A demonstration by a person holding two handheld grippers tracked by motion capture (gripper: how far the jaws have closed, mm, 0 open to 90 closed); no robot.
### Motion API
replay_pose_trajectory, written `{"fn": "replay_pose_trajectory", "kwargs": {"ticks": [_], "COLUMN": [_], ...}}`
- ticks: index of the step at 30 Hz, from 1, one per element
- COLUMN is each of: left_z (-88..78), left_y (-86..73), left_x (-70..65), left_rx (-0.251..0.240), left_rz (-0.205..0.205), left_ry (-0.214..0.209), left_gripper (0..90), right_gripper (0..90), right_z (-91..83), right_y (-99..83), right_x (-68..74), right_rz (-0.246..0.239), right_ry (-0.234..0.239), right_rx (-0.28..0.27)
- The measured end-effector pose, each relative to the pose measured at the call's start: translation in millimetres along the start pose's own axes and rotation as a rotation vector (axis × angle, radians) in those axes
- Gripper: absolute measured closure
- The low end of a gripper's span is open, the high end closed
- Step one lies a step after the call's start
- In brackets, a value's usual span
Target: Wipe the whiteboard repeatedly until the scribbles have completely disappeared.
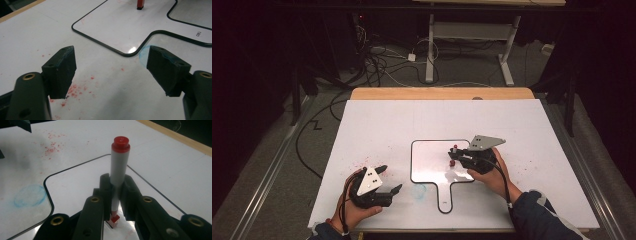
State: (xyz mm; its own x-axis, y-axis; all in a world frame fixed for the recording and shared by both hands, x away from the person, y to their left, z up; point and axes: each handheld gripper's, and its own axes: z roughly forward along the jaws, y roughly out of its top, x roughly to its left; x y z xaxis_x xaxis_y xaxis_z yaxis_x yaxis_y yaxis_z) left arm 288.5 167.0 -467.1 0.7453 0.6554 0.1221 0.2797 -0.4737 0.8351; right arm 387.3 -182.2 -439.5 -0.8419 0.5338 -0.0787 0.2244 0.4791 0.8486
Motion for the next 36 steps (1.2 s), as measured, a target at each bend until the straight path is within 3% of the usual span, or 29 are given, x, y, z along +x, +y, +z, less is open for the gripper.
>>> {"fn": "replay_pose_trajectory", "kwargs": {"ticks": [3, 6, 8, 15, 17, 19, 23, 26, 28, 30, 34, 36], "left_z": [1.1, 1.0, 2.2, 1.8, 1.6, 1.0, 0.6, 0.4, 0.9, 1.8, 1.6, 1.7], "left_y": [0.0, 0.2, 0.2, -0.7, -1.5, -1.9, -0.9, -0.1, -0.3, -0.7, -0.4, -0.3], "left_x": [0.1, 0.0, 0.6, 2.1, 2.7, 3.2, 1.7, 0.7, 1.0, 1.2, 0.8, 0.7], "left_rx": [0.006, 0.004, 0.010, 0.011, 0.011, 0.011, 0.009, 0.008, 0.011, 0.015, 0.015, 0.014], "left_rz": [0.001, 0.004, 0.003, 0.002, -0.002, -0.004, 0.001, 0.006, 0.004, 0.004, 0.010, 0.009], "left_ry": [-0.002, -0.004, -0.005, -0.002, -0.002, -0.006, -0.007, -0.007, -0.008, -0.009, -0.009, -0.009], "left_gripper": [22.5, 22.5, 22.5, 22.5, 22.5, 22.5, 22.5, 22.5, 22.5, 22.5, 22.5, 22.5], "right_gripper": [81.6, 81.6, 81.6, 81.6, 81.6, 81.6, 81.6, 81.6, 81.6, 81.6, 81.5, 81.4], "right_z": [2.3, 7.3, 13.5, 33.2, 34.3, 34.1, 32.9, 29.5, 24.9, 21.3, 20.3, 22.7], "right_y": [2.5, 6.5, 9.4, 17.3, 17.1, 18.2, 21.6, 20.0, 18.1, 15.0, 12.8, 13.5], "right_x": [-7.6, -12.9, -20.7, -52.1, -50.9, -42.0, -32.7, -41.5, -52.4, -63.0, -67.6, -63.1], "right_rz": [-0.013, -0.052, -0.051, 0.018, 0.046, 0.050, 0.010, 0.016, -0.002, 0.033, 0.052, 0.067], "right_ry": [-0.008, -0.055, -0.081, -0.171, -0.157, -0.103, -0.100, -0.163, -0.244, -0.279, -0.256, -0.182], "right_rx": [0.011, 0.022, 0.024, 0.018, 0.008, 0.007, 0.037, 0.055, 0.083, 0.082, 0.065, 0.044]}}
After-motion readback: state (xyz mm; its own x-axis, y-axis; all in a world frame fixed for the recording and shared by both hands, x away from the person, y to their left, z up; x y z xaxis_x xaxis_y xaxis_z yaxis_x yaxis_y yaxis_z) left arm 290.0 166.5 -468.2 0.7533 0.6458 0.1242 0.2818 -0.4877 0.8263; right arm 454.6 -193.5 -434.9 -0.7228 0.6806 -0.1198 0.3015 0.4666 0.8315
